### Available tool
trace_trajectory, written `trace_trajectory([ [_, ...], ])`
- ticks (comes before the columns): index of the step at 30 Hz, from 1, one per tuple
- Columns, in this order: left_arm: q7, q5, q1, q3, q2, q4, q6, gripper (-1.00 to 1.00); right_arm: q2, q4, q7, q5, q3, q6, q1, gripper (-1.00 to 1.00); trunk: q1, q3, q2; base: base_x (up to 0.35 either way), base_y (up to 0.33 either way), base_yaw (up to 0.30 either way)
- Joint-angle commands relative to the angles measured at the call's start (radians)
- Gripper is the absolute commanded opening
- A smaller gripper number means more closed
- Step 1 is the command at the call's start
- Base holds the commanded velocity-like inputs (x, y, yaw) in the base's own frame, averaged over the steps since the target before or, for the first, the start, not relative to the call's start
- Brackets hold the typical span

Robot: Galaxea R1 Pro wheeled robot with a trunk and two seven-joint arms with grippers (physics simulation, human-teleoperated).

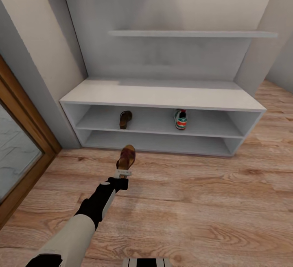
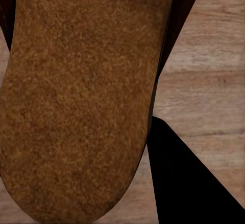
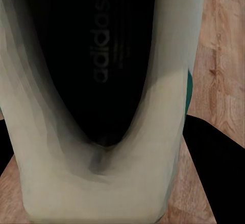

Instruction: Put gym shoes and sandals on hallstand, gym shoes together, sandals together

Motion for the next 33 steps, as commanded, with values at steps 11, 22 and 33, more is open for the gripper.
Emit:
trace_trajectory([
  [11, -0.007, -0.013, 0.0, 0.003, -0.001, -0.013, 0.006, -1.0, 0.0, -0.001, 0.001, 0.008, 0.0, 0.005, -0.001, -1.0, 0.002, -0.009, -0.001, 0.0, 0.0, 0.0],
  [22, -0.007, -0.012, 0.0, 0.003, -0.001, -0.026, 0.004, -1.0, 0.0, -0.001, 0.002, 0.008, 0.0, 0.005, -0.001, -1.0, 0.002, -0.008, -0.001, 0.181, 0.0, 0.0],
  [33, -0.006, -0.012, 0.0, 0.003, -0.002, -0.057, 0.006, -1.0, 0.0, -0.001, 0.002, 0.008, 0.0, 0.005, -0.001, -1.0, 0.002, -0.002, -0.001, 0.072, 0.0, 0.0],
])
